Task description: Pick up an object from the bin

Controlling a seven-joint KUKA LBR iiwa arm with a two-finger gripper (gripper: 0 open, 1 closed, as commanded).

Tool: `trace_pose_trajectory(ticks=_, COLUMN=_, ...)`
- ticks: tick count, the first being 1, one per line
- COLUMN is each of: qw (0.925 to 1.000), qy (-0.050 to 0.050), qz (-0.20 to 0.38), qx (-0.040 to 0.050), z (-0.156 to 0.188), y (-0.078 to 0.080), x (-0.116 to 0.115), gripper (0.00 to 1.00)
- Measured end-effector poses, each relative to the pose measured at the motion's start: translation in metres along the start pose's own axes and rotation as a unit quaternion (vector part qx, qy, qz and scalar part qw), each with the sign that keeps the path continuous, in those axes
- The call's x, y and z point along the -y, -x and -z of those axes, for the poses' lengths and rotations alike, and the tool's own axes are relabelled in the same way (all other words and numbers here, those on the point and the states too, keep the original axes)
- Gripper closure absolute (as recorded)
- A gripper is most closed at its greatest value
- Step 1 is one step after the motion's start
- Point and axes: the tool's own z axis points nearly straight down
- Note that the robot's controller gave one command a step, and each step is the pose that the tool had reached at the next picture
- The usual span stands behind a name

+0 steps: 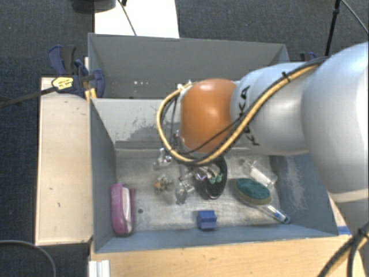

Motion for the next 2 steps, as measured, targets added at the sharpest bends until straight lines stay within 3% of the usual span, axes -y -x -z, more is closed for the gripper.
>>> trace_pose_trajectory(ticks=1, qw=0.9997, qy=0.000, qz=-0.026, qx=0.0025, z=-0.029, y=-0.003, x=0.002, gripper=0.00)
trace_pose_trajectory(ticks=2, qw=1.0000, qy=0.000, qz=-0.004, qx=0.0051, z=-0.028, y=0.011, x=-0.009, gripper=0.00)
